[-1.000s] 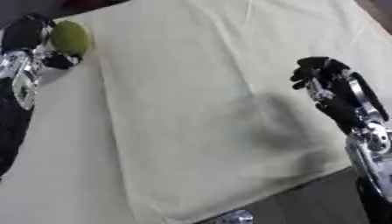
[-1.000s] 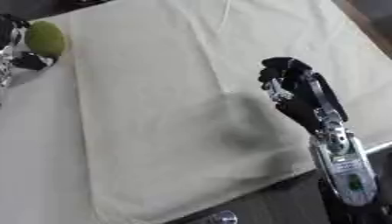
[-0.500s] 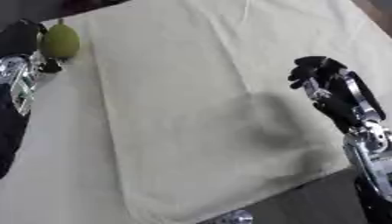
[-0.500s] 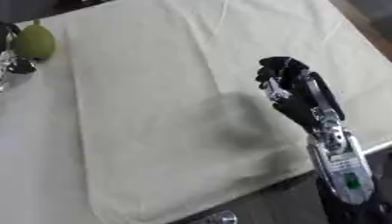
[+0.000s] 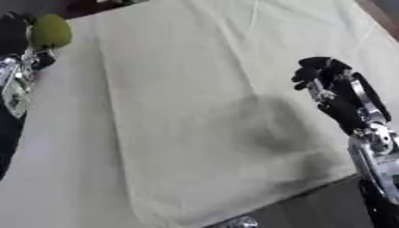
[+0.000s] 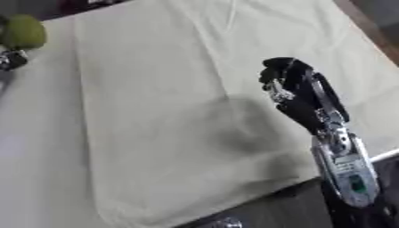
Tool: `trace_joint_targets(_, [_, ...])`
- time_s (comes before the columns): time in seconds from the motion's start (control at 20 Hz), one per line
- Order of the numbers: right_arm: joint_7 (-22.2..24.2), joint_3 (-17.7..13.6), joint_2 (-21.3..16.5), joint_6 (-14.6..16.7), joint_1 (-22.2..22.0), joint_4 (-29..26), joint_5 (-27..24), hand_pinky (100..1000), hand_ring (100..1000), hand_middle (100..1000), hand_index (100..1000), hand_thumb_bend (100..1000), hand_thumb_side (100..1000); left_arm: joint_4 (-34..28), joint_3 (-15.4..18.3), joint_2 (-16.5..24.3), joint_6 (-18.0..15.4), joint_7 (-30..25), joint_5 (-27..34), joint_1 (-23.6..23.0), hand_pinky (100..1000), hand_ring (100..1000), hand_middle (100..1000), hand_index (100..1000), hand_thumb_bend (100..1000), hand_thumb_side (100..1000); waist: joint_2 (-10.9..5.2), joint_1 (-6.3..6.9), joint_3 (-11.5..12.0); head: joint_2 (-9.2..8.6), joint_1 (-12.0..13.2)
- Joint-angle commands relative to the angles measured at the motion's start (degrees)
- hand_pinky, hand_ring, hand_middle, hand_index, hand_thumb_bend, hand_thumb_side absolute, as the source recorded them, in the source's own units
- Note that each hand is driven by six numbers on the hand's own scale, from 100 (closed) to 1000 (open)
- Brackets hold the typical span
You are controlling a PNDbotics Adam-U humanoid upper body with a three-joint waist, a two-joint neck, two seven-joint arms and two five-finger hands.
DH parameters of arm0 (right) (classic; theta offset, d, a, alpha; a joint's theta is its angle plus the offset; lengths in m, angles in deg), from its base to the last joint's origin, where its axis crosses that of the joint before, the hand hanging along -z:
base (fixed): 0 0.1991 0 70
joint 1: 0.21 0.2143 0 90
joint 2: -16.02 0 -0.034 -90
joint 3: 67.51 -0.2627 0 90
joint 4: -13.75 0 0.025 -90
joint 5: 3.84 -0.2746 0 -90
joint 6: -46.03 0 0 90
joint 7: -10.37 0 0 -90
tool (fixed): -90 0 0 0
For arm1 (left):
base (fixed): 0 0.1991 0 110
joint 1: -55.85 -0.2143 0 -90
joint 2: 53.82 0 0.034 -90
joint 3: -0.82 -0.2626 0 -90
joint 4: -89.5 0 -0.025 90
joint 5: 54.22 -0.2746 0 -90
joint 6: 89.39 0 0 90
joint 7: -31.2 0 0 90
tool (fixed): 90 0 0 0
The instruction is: Pick up objects on the table and place them in the box.
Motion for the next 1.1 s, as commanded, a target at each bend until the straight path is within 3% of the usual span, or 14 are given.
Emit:
trace_joint_targets(0.05, [-0.43,-0.52,-1.16,0.03,0.14,-0.46,-0.20,612,649,588,728,100,453,-5.30,-0.78,4.69,-0.89,-0.46,3.73,0.25,510,469,394,540,100,100,-1.51,-0.70,0.43,-0.43,-0.32])
trace_joint_targets(0.25, [-0.86,-0.90,-1.29,0.00,-0.24,-0.34,-0.34,612,648,588,728,100,452,-12.11,-1.76,9.95,-1.17,-6.39,6.14,-3.01,536,487,415,569,117,100,-2.44,-1.03,1.76,-0.62,-0.73])
trace_joint_targets(0.45, [-1.08,-1.11,-1.42,0.00,-0.69,-0.20,-0.46,612,648,589,728,100,453,-16.10,-1.63,13.93,-0.81,-13.72,4.24,-7.16,568,498,454,607,167,108,-3.30,-1.46,3.46,-0.65,-1.01])
trace_joint_targets(0.65, [-1.15,-1.15,-1.47,0.05,-1.03,-0.08,-0.54,612,648,589,728,100,453,-15.99,-1.15,14.91,-0.89,-18.20,2.38,-10.06,581,509,468,621,198,118,-3.81,-1.90,4.56,-0.68,-1.08])
trace_joint_targets(0.9, [-1.13,-1.02,-1.37,0.15,-1.29,0.00,-0.68,612,648,589,728,100,455,-13.21,-2.01,14.34,-3.18,-23.12,0.28,-12.83,638,584,567,722,395,213,-4.33,-2.71,5.53,-0.67,-0.87])
trace_joint_targets(1.1, [-1.10,-1.00,-1.21,0.23,-1.58,0.11,-0.71,612,647,588,728,100,456,-11.95,-1.52,13.80,-4.06,-25.28,-2.13,-14.18,665,617,617,773,487,279,-4.52,-3.38,5.93,-0.48,-0.57])
